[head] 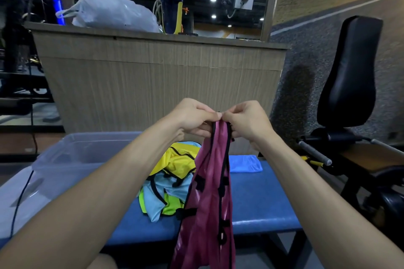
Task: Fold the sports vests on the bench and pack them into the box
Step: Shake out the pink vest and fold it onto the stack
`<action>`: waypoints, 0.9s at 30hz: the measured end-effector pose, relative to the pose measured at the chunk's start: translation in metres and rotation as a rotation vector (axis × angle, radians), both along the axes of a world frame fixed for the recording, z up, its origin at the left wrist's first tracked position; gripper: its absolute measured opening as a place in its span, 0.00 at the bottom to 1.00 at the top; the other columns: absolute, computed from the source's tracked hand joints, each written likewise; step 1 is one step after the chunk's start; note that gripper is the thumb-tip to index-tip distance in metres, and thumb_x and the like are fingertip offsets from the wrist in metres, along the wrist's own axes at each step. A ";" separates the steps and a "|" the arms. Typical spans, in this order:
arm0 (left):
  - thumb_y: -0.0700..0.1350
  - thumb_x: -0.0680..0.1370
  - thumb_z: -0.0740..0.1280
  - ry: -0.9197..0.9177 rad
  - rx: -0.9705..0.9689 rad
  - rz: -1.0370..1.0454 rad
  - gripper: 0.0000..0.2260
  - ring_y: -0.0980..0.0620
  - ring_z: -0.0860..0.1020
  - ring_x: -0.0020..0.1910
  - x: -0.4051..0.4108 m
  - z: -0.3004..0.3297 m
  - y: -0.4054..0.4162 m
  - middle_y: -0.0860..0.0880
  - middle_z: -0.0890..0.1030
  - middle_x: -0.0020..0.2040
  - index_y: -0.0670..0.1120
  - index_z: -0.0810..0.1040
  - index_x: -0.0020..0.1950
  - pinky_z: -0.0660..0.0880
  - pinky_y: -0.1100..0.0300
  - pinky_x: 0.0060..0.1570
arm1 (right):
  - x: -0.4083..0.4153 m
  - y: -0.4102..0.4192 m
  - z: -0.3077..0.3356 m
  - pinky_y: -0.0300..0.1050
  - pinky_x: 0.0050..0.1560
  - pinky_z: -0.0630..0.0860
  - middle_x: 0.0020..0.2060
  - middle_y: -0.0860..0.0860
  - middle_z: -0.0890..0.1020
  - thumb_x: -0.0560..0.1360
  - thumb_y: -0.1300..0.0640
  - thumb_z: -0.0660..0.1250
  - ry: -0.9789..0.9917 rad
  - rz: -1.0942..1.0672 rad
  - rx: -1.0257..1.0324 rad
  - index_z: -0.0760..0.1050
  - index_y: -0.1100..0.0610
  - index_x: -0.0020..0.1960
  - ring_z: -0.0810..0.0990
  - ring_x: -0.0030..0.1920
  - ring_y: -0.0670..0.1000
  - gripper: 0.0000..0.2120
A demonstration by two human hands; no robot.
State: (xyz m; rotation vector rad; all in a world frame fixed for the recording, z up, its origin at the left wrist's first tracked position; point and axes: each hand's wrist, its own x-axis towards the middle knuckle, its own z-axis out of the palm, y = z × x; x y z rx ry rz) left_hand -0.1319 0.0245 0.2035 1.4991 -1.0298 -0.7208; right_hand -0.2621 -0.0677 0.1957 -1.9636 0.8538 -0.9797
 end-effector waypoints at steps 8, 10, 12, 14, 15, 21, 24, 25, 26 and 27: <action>0.40 0.84 0.61 0.159 -0.023 -0.157 0.11 0.43 0.85 0.40 -0.003 0.022 0.006 0.34 0.83 0.45 0.34 0.79 0.52 0.85 0.51 0.45 | -0.014 0.006 0.011 0.58 0.44 0.84 0.36 0.55 0.86 0.66 0.44 0.78 0.055 0.079 -0.182 0.83 0.60 0.42 0.86 0.41 0.57 0.19; 0.46 0.85 0.60 0.102 0.003 -0.220 0.16 0.43 0.85 0.48 0.000 0.026 0.010 0.34 0.84 0.53 0.35 0.80 0.58 0.83 0.50 0.52 | -0.019 0.001 0.013 0.51 0.42 0.84 0.37 0.53 0.87 0.68 0.48 0.81 0.058 0.072 -0.226 0.83 0.57 0.45 0.87 0.39 0.51 0.14; 0.50 0.86 0.59 -0.038 0.022 -0.246 0.17 0.48 0.83 0.53 0.004 0.024 0.013 0.40 0.84 0.59 0.41 0.83 0.61 0.80 0.51 0.57 | -0.023 -0.008 0.010 0.51 0.43 0.84 0.38 0.53 0.87 0.70 0.52 0.80 0.016 0.120 -0.187 0.83 0.56 0.45 0.87 0.40 0.53 0.10; 0.50 0.86 0.59 -0.203 0.000 -0.219 0.16 0.52 0.80 0.53 0.008 0.019 0.018 0.49 0.84 0.60 0.47 0.85 0.59 0.78 0.55 0.56 | -0.029 -0.015 0.011 0.53 0.45 0.80 0.39 0.56 0.87 0.73 0.61 0.77 -0.036 0.191 -0.129 0.83 0.57 0.46 0.85 0.39 0.55 0.04; 0.48 0.86 0.60 -0.254 -0.042 -0.184 0.14 0.53 0.79 0.51 0.011 0.015 0.019 0.51 0.85 0.58 0.48 0.86 0.58 0.77 0.56 0.53 | -0.034 -0.016 0.013 0.51 0.44 0.78 0.39 0.57 0.86 0.74 0.65 0.73 -0.048 0.238 -0.089 0.83 0.59 0.47 0.82 0.39 0.54 0.03; 0.40 0.74 0.76 -0.457 -0.260 -0.182 0.16 0.52 0.80 0.59 0.036 -0.011 0.028 0.49 0.83 0.58 0.46 0.80 0.61 0.75 0.58 0.63 | -0.056 -0.026 0.042 0.41 0.42 0.72 0.40 0.53 0.79 0.77 0.70 0.61 0.060 0.527 0.041 0.81 0.55 0.43 0.75 0.39 0.46 0.14; 0.41 0.73 0.79 -0.466 -0.213 -0.277 0.20 0.50 0.80 0.62 0.027 -0.020 0.030 0.50 0.82 0.60 0.47 0.78 0.63 0.74 0.49 0.68 | -0.053 -0.031 0.047 0.39 0.38 0.69 0.40 0.54 0.80 0.76 0.71 0.58 0.057 0.511 0.007 0.82 0.55 0.42 0.74 0.38 0.47 0.18; 0.41 0.73 0.79 -0.468 -0.212 -0.284 0.20 0.50 0.80 0.61 0.022 -0.023 0.030 0.50 0.82 0.60 0.47 0.78 0.62 0.74 0.46 0.67 | -0.052 -0.031 0.048 0.38 0.36 0.69 0.39 0.54 0.81 0.76 0.71 0.58 0.060 0.513 -0.012 0.83 0.55 0.42 0.74 0.38 0.47 0.19; 0.42 0.72 0.79 -0.487 -0.224 -0.275 0.19 0.50 0.81 0.60 0.019 -0.026 0.030 0.50 0.83 0.58 0.47 0.79 0.61 0.75 0.44 0.66 | -0.052 -0.033 0.049 0.37 0.36 0.69 0.39 0.54 0.81 0.76 0.71 0.57 0.069 0.512 -0.034 0.83 0.55 0.42 0.75 0.38 0.47 0.19; 0.43 0.72 0.79 -0.510 -0.250 -0.261 0.17 0.50 0.81 0.57 0.015 -0.030 0.030 0.50 0.84 0.56 0.47 0.80 0.59 0.75 0.42 0.64 | -0.052 -0.033 0.049 0.36 0.35 0.70 0.39 0.53 0.82 0.76 0.72 0.57 0.079 0.506 -0.052 0.83 0.56 0.43 0.76 0.37 0.46 0.19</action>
